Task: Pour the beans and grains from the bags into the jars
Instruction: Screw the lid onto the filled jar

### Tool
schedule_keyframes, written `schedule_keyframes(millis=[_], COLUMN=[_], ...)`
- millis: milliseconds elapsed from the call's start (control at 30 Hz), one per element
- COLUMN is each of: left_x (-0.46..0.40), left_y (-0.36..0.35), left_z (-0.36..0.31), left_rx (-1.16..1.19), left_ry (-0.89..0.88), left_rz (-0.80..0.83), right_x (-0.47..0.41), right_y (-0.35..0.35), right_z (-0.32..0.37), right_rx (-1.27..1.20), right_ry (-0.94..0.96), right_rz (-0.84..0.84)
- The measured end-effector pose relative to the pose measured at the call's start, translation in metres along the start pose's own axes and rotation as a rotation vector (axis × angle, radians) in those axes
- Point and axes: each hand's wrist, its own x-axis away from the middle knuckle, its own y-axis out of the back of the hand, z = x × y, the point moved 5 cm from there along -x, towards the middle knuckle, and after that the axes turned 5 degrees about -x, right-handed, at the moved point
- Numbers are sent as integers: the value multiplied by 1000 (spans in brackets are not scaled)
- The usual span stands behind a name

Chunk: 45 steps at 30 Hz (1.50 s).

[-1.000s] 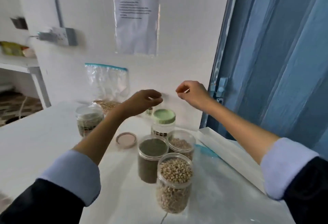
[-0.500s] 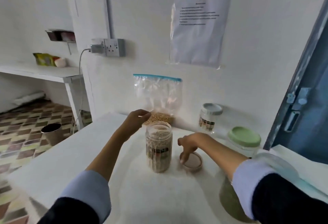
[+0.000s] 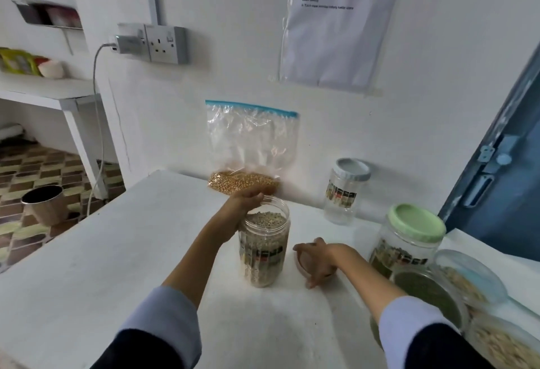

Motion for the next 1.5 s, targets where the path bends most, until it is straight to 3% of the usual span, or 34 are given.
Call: schedule_keyframes(millis=[100,167,200,267,300,367,433,567,667,800,1200,1300,1400,1500], left_x=[-1,0,0,2,3,6,9,17,21,23,28,24,23,24], left_y=[-1,-2,-2,-1,-2,-4,-4,-4,-7,-9,-6,-7,-6,-6], left_z=[2,4,4,3,3,3,5,11,11,16,24,27,31,29], left_rx=[56,77,78,75,76,96,120,124,158,214,232,234,217,194], left_ry=[-22,-33,-52,-100,-119,-127,-126,-175,-207,-168,-14,-19,-43,-51], left_rz=[-63,-94,-124,-203,-248,-327,-403,-536,-554,-490,-297,-345,-469,-517], right_x=[-10,-10,-2,21,34,47,50,51,51,55,56,62,79,94], right_y=[-3,10,24,51,62,72,73,57,48,45,43,41,36,45], right_z=[-6,-8,-9,-15,-14,1,23,55,66,69,63,69,83,80], right_rx=[-122,-277,-501,-1193,-1550,-2027,-2144,-2076,-1953,-1715,-1651,-1513,-997,-571], right_ry=[-31,-7,28,159,261,405,445,543,682,726,721,657,647,615], right_rz=[-98,-309,-516,-928,-1051,-1013,-887,-711,-675,-646,-595,-747,-1147,-1408])
